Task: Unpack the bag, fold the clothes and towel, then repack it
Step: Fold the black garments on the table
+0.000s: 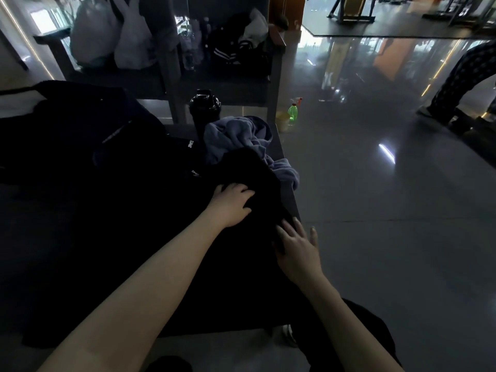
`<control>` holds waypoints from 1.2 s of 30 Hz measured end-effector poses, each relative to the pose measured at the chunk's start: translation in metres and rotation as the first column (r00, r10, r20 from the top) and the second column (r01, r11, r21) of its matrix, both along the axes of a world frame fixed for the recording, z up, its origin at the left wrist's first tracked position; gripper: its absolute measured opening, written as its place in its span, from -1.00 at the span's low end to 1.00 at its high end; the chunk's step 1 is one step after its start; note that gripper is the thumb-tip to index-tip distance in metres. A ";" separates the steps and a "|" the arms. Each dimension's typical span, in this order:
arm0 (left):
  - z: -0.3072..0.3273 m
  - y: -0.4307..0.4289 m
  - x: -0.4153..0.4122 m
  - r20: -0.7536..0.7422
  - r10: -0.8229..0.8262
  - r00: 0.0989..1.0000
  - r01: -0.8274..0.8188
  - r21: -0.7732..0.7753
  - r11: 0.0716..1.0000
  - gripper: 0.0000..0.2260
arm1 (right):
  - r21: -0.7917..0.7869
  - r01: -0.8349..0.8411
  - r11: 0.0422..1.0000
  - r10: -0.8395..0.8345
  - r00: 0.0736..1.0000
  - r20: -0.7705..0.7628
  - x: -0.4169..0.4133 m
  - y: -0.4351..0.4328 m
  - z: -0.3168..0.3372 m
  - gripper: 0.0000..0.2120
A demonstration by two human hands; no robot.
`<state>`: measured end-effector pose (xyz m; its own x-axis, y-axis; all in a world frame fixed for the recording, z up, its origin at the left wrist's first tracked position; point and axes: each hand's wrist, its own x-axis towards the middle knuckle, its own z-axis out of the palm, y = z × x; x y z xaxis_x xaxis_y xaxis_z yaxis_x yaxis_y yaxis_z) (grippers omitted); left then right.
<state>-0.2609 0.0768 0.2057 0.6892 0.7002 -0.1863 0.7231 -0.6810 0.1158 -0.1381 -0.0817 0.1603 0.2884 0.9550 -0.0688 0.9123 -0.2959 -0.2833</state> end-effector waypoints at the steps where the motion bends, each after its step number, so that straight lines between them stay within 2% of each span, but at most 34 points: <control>1: 0.005 -0.001 -0.009 0.000 0.005 1.000 -0.005 0.023 1.000 -0.55 | -0.038 -0.014 0.999 0.014 1.000 0.001 -0.003 0.000 0.001 -0.50; 3: 0.016 0.000 -0.031 0.022 0.043 0.999 -0.045 0.079 0.996 -0.59 | -0.028 -0.005 1.000 0.005 1.000 0.007 -0.007 0.004 0.006 -0.49; 6: 0.026 0.003 -0.068 0.065 0.166 0.984 -0.176 0.203 0.963 -0.62 | 0.074 -0.009 0.997 0.015 0.997 -0.081 -0.021 0.015 0.025 -0.47; 9: 0.031 0.007 -0.102 0.084 0.344 0.935 -0.353 0.277 0.894 -0.51 | 0.163 -0.090 0.982 0.118 0.978 -0.170 -0.041 0.035 0.045 -0.48; 12: 0.034 0.017 -0.127 0.142 0.508 0.850 -0.525 0.147 0.838 -0.44 | 0.192 -0.167 0.967 0.209 0.952 -0.223 -0.060 0.063 0.063 -0.48; 15: 0.033 0.031 -0.146 0.157 0.559 0.814 -0.568 0.013 0.823 -0.45 | 0.194 -0.224 0.955 0.266 0.937 -0.227 -0.078 0.093 0.078 -0.48; 19: 0.030 0.054 -0.168 0.259 0.572 0.778 -0.581 -0.049 0.813 -0.54 | 0.173 -0.336 0.926 0.360 0.924 -0.131 -0.103 0.131 0.085 -0.45; 24: 0.027 0.086 -0.199 0.208 0.645 0.735 -0.637 -0.114 0.762 -0.55 | 0.066 -0.439 0.896 0.438 0.899 0.022 -0.139 0.178 0.075 -0.47; 29: 0.014 0.104 -0.226 0.154 0.670 0.726 -0.648 -0.176 0.741 -0.49 | 0.039 -0.375 0.926 0.377 0.919 -0.116 -0.148 0.191 0.054 -0.52; 33: 0.018 0.107 -0.248 0.051 0.680 0.732 -0.669 -0.136 0.731 -0.70 | 0.007 -0.369 0.930 0.367 0.923 -0.117 -0.144 0.193 0.054 -0.53; 36: 0.024 0.109 -0.270 0.089 0.693 0.715 -0.650 -0.280 0.706 -0.86 | -0.052 -0.370 0.928 0.363 0.925 -0.109 -0.146 0.196 0.061 -0.52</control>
<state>-0.5312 0.1859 0.2296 0.0857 0.9460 -0.3125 0.9299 0.0367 0.3660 -0.2842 0.1141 0.2218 -0.0922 0.9844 -0.1495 0.9304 0.0317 -0.3653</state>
